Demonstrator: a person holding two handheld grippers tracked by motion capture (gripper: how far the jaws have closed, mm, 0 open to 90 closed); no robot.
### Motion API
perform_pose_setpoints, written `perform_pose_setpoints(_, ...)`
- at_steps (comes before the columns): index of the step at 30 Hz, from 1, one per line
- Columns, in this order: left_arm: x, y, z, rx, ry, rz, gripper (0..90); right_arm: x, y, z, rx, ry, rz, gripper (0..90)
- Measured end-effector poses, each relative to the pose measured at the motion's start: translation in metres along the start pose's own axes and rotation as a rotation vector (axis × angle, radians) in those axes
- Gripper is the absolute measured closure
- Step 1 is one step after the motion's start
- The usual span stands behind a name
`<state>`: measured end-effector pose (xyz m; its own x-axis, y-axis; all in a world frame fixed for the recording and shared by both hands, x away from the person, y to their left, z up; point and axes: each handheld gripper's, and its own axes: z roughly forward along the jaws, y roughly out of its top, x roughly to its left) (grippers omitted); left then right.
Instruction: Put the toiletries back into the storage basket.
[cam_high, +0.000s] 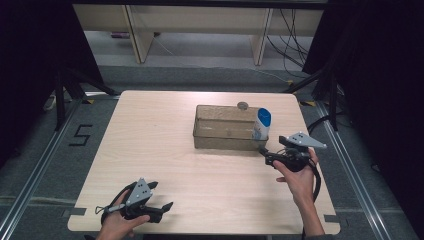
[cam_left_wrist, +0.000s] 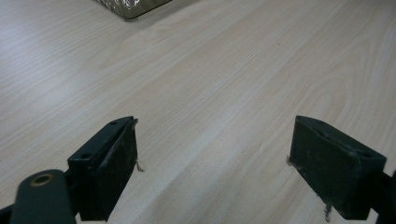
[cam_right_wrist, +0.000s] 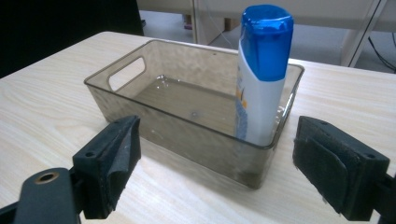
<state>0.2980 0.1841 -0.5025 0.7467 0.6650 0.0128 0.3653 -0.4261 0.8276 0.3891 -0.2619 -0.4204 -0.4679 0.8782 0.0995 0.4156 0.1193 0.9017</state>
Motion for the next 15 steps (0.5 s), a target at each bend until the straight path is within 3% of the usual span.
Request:
perform_pose_setpoints(2, -0.0006, -0.0002, 0.0012, -0.008, -0.009, -0.008, 14.7, -0.0006, -0.0012, 0.0002, 0.003, -0.007, -0.031, 16.3)
perform_pose_setpoints(4, -0.0012, -0.0005, 0.0016, -0.017, -0.002, -0.009, 14.7, 0.0005, -0.0025, 0.0003, 0.008, -0.001, -0.032, 16.3)
perform_pose_setpoints(6, -0.0005, 0.0000, 0.0004, -0.010, -0.004, -0.005, 14.7, 0.0042, -0.0042, -0.0002, 0.029, 0.004, 0.000, 16.4)
perform_pose_setpoints(7, -0.0004, 0.0001, -0.0001, -0.010, -0.001, -0.004, 14.7, 0.0033, -0.0048, 0.0010, 0.016, 0.010, -0.023, 16.4)
perform_pose_setpoints(11, -0.0006, -0.0001, 0.0004, -0.010, -0.004, -0.006, 14.7, 0.0054, -0.0063, 0.0002, 0.022, 0.014, -0.033, 16.4)
perform_pose_setpoints(12, -0.0008, -0.0002, 0.0007, -0.011, -0.005, -0.004, 14.7, 0.0084, -0.0074, 0.0008, 0.020, 0.022, 0.000, 16.4)
perform_pose_setpoints(13, -0.0012, -0.0001, 0.0004, -0.007, 0.000, 0.000, 14.7, 0.0089, -0.0075, -0.0009, 0.036, 0.021, 0.000, 16.4)
perform_pose_setpoints(15, -0.0010, -0.0004, 0.0013, -0.016, 0.001, 0.000, 14.7, 0.0077, -0.0082, -0.0013, 0.027, 0.016, -0.029, 16.4)
